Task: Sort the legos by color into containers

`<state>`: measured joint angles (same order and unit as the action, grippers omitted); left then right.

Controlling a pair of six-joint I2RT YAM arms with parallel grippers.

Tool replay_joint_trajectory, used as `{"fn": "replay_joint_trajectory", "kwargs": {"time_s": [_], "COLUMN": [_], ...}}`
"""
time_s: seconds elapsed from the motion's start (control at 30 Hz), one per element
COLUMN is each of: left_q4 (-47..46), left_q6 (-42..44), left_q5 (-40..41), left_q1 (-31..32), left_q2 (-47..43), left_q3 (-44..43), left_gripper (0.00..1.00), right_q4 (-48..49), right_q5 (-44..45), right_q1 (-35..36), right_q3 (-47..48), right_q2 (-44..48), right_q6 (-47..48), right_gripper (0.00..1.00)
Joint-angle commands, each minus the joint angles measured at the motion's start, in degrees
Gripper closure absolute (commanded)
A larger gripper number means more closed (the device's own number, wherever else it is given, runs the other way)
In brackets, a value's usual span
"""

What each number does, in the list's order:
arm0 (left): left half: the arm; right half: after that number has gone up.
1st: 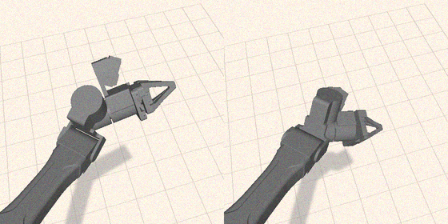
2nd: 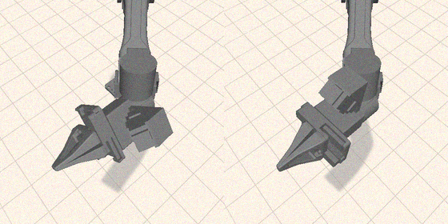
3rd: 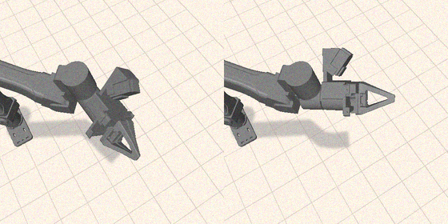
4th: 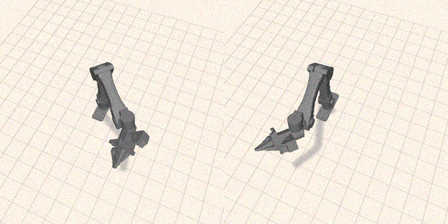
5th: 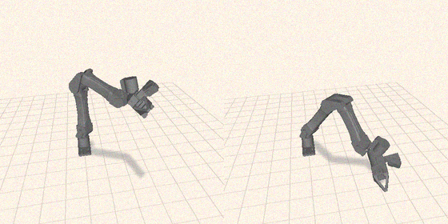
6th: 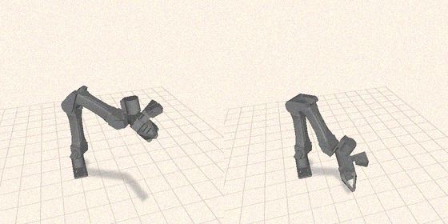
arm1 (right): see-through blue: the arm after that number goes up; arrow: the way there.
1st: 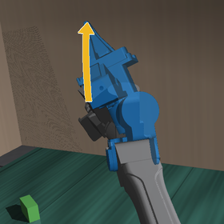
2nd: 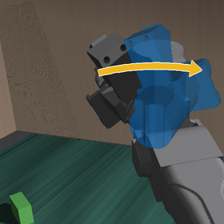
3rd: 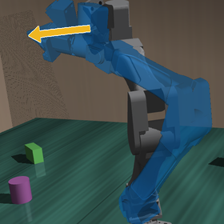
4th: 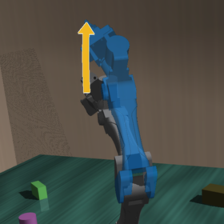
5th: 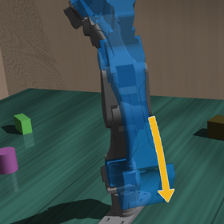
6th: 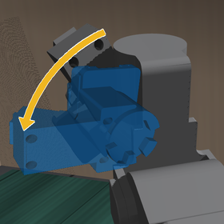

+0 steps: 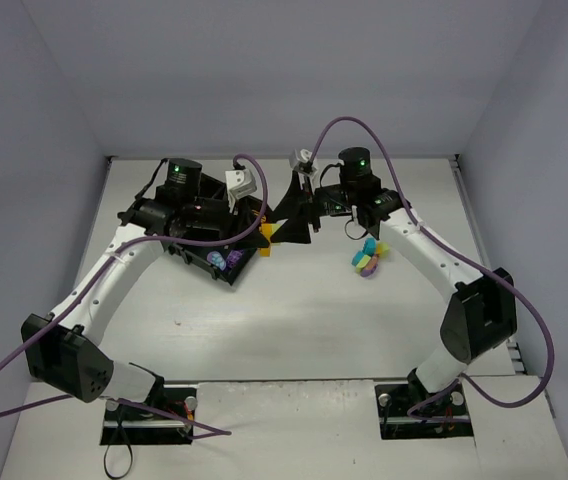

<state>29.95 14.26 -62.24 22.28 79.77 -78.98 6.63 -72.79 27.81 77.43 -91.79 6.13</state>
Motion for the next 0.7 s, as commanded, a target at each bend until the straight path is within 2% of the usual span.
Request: {"fn": "replay_joint_trajectory", "kwargs": {"time_s": [0.0,0.27,0.37,0.53,0.57,0.67], "left_q4": [-1.48,-1.65,-1.74,-1.57,-1.57,-1.48], "left_q6": [1.82,2.17,2.17,2.52,2.70,2.88], "left_q5": [-2.54,-1.40,-1.48,-0.87,-0.78,-0.61], "left_q1": [0.04,0.04,-0.05,-0.13,-0.13,-0.31], "left_q2": [-0.49,-0.75,-0.75,-1.10,-1.19,-1.37], "left_q3": [-3.11,-2.93,-2.76,-2.32,-2.32,-2.14], "left_gripper": [1.00,1.00,1.00,1.00,1.00,1.00], "right_q4": [2.42,1.10,0.93,0.49,0.40,0.13], "right_q5": [-2.70,-3.67,-3.85,-4.28,-4.37,-4.37], "right_q1": [0.66,0.58,0.23,-0.21,-0.30,-0.65], "right_q3": [3.08,1.76,1.24,0.80,0.71,0.27], "right_q2": [0.12,0.73,1.08,1.79,1.88,2.23], "right_q6": [0.64,1.43,1.51,1.43,1.43,1.43], "right_gripper": [0.40,0.50,0.59,0.77,0.86,1.00]}}
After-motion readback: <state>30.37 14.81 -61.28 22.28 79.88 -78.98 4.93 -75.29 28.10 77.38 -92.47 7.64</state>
